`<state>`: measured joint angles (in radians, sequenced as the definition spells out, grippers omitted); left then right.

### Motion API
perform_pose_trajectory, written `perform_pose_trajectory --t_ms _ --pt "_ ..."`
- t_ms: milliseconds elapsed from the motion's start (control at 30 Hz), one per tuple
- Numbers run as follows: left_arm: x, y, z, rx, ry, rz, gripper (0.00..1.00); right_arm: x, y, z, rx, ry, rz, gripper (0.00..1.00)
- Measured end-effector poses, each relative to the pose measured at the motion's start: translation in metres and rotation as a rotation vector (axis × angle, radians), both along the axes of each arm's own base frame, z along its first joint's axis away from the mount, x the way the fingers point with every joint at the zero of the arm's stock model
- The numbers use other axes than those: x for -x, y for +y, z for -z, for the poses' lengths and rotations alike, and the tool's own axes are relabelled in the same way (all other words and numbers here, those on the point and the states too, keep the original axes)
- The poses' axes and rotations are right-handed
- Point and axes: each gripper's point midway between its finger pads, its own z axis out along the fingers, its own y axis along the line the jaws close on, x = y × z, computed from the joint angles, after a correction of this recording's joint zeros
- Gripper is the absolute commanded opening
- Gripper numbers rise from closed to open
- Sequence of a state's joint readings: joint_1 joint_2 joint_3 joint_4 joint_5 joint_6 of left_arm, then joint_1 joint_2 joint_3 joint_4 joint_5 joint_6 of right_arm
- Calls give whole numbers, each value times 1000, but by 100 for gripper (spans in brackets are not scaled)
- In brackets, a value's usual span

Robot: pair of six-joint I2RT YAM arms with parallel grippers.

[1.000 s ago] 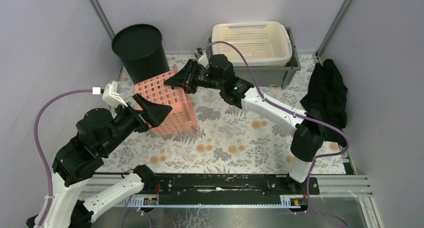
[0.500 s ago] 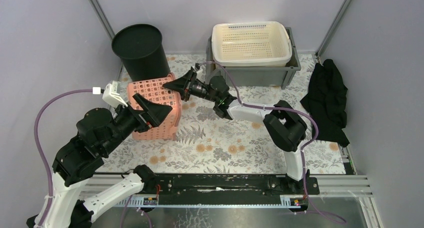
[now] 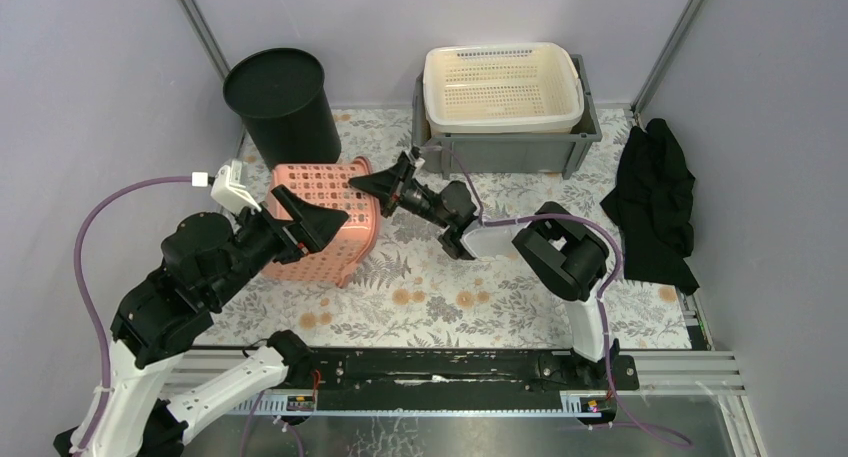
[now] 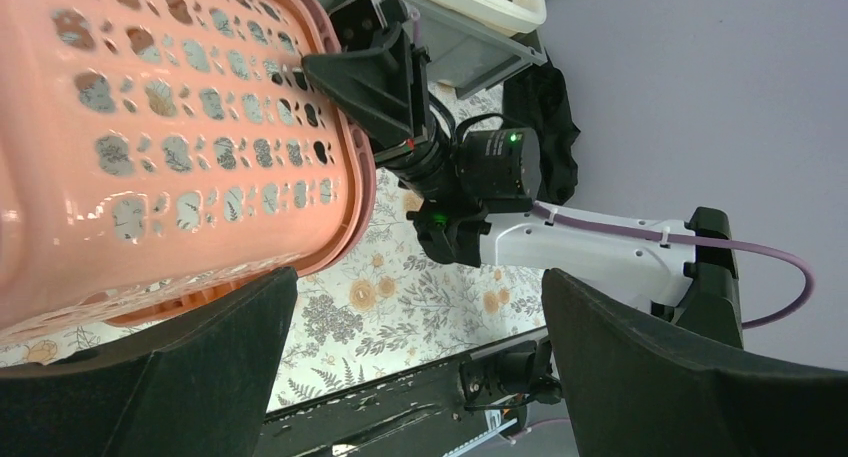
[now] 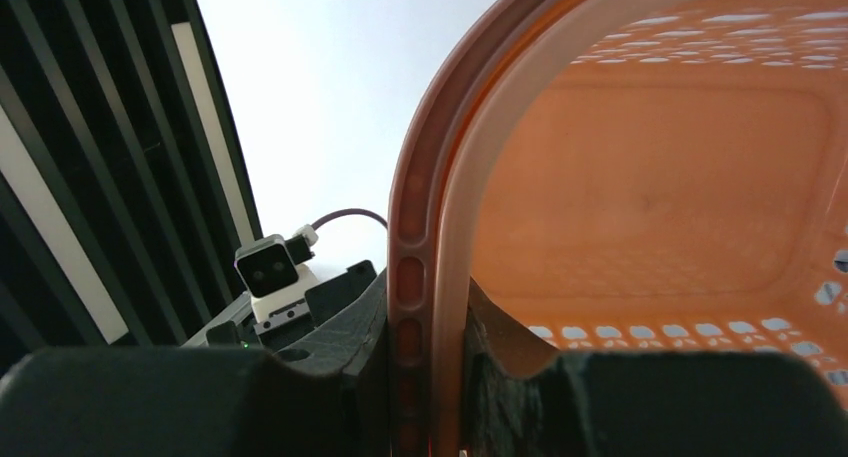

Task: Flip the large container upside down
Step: Turn the container upside down at the center of the board.

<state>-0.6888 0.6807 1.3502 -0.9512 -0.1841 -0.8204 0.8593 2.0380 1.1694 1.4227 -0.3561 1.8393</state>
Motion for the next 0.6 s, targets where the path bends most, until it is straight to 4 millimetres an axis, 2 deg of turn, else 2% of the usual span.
perform_pose_trajectory --t_ms 133,333,433,600 --pt "-2 -1 4 -8 9 0 100 -3 -17 31 19 46 40 0" --pt "-3 -2 7 -13 16 0 100 -3 -50 59 48 74 96 0" --pt "-4 -4 10 -15 20 1 100 -1 -65 63 68 67 118 0" --pt "-6 -5 13 -21 27 1 100 3 -85 60 101 20 136 0"
